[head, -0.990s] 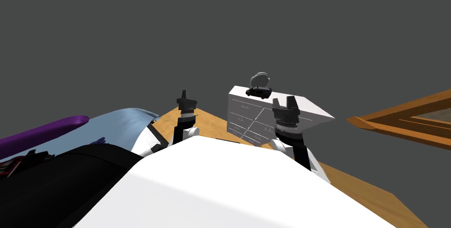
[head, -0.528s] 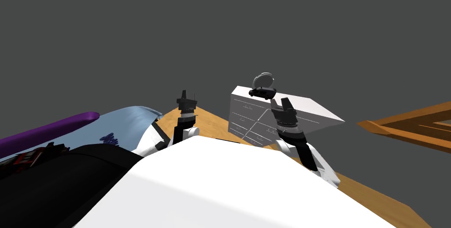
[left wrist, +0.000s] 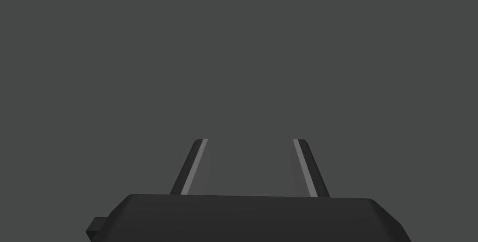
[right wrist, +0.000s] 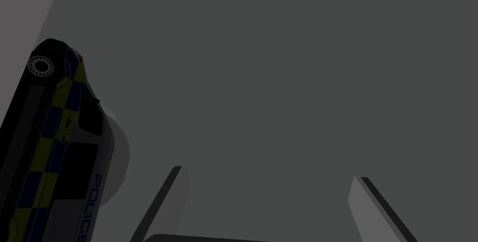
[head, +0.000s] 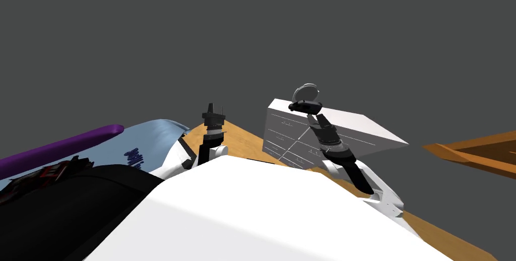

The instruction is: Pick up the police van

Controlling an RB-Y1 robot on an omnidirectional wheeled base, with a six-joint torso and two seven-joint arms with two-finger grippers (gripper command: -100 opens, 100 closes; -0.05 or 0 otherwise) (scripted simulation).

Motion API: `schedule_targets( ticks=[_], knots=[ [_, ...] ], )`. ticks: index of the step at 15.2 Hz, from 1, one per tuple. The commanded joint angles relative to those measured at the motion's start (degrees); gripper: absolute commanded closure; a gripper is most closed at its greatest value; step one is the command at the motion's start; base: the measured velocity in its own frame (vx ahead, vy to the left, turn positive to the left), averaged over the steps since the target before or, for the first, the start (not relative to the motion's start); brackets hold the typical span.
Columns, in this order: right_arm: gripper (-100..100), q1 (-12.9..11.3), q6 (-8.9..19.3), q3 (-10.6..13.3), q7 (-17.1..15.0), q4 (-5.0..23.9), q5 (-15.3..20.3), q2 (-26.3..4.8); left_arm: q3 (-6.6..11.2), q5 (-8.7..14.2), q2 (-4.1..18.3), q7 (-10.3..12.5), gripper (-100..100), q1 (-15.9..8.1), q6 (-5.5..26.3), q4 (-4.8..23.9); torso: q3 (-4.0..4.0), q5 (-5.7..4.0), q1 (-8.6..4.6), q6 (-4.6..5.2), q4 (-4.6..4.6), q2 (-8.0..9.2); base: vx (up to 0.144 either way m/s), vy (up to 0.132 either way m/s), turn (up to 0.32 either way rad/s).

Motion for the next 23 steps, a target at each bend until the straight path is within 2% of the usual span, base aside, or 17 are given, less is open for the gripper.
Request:
schedule_targets(
  ticks=[1, 3, 4, 7, 8, 10, 11, 12, 14, 15, 16, 18, 19, 20, 22, 23],
  knots=[
    [-100, -0.4, -1.5, -0.3, -0.7, 1.7, 0.7, -2.9, 0.0, 0.0, 0.0, 0.0, 0, 0.0, 0.0, 0.0, 0.0, 0.0, 0.0, 0.0, 0.0, 0.0, -0.001, 0.026, 0.066],
    [-100, -0.4, -1.5, -0.3, -0.7, 1.7, 0.7, -5.3, 0.0, 0.0, 0.0, 0.0, 0, 0.0, 0.0, 0.0, 0.0, 0.0, 0.02, -0.03, 0.0, -0.01, 0.005, 0.027, 0.085],
    [-100, -0.8, -3.1, -0.6, -1.5, 3.5, 1.5, -6.7, 0.0, 0.0, 0.0, 0.0, 0, 0.0, 0.0, 0.0, -0.01, 0.0, 0.01, -0.01, 0.0, -0.01, 0.012, 0.035, 0.11],
    [-100, -0.8, -3.1, -0.6, -1.5, 3.5, 1.5, -9.8, 0.0, 0.0, 0.0, 0.0, 0, 0.0, 0.0, 0.0, -0.02, 0.01, 0.04, -0.01, -0.01, -0.04, 0.008, 0.028, 0.045],
    [-100, -1.1, -4.6, -0.8, -2.2, 5.3, 2.2, -11.6, 0.0, 0.0, 0.0, 0.0, 0, 0.0, 0.0, 0.0, -0.01, 0.0, 0.01, 0.0, 0.0, -0.01, 0.004, 0.03, 0.076],
    [-100, -1.1, -4.6, -0.8, -2.2, 5.3, 2.2, -14.2, 0.0, 0.0, 0.0, 0.0, 0, 0.0, 0.0, 0.0, -0.01, 0.01, 0.04, -0.03, -0.01, -0.02, 0.005, 0.029, 0.09],
    [-100, -1.1, -4.6, -0.8, -2.2, 5.3, 2.2, -14.4, 0.0, 0.0, 0.0, 0.0, 0, 0.0, 0.0, 0.0, -0.01, 0.01, 0.02, -0.01, 0.0, -0.02, 0.003, 0.013, 0.0],
    [-100, -1.5, -6.2, -1.1, -3.0, 7.2, 3.0, -16.4, 0.0, 0.0, 0.0, 0.0, 0, 0.0, 0.0, 0.0, 0.0, 0.0, 0.0, 0.0, 0.0, -0.01, 0.006, 0.029, 0.096],
    [-100, -1.5, -6.2, -1.1, -3.0, 7.2, 3.0, -18.9, 0.0, 0.0, 0.0, 0.0, 0, 0.0, 0.0, 0.0, -0.02, 0.01, 0.04, -0.03, -0.01, -0.03, 0.011, 0.029, 0.082],
    [-100, -1.5, -6.2, -1.1, -3.0, 7.2, 3.0, -19.2, 0.0, 0.0, 0.0, 0.0, 0, 0.0, 0.0, 0.0, -0.02, 0.01, 0.03, -0.01, -0.01, -0.04, 0.006, 0.013, -0.004],
    [-100, -1.9, -7.8, -1.3, -3.8, 9.1, 3.8, -21.1, 0.0, 0.0, 0.0, 0.0, 0, 0.0, 0.0, 0.0, -0.01, 0.0, 0.0, 0.0, 0.0, -0.02, 0.011, 0.024, 0.098],
    [-100, -1.9, -7.8, -1.3, -3.8, 9.1, 3.8, -23.7, 0.0, 0.0, 0.0, 0.0, 0, 0.0, 0.0, 0.0, -0.03, 0.01, 0.03, -0.03, -0.01, -0.05, 0.012, 0.027, 0.091],
    [-100, -1.9, -7.8, -1.3, -3.8, 9.1, 3.8, -23.9, 0.0, 0.0, 0.0, 0.0, 0, 0.0, 0.0, 0.0, -0.02, 0.01, 0.02, -0.01, -0.01, -0.04, 0.005, 0.014, -0.012],
    [-100, -2.2, -9.4, -1.5, -4.5, 11.1, 4.7, -25.9, 0.0, 0.0, 0.0, 0.0, 0, 0.0, 0.0, 0.0, -0.01, 0.0, 0.0, 0.0, 0.0, -0.02, 0.012, 0.027, 0.085],
    [-100, -2.2, -9.4, -1.5, -4.5, 11.1, 4.7, -28.5, 0.0, 0.0, 0.0, 0.0, 0, 0.0, 0.0, 0.0, -0.03, 0.01, 0.04, -0.03, -0.01, -0.05, 0.011, 0.027, 0.093],
    [-100, -2.2, -9.4, -1.5, -4.5, 11.1, 4.7, -28.8, 0.0, 0.0, 0.0, 0.0, 0, 0.0, 0.0, 0.0, -0.02, 0.01, 0.03, -0.01, -0.01, -0.04, 0.009, 0.014, -0.005]
  ],
)
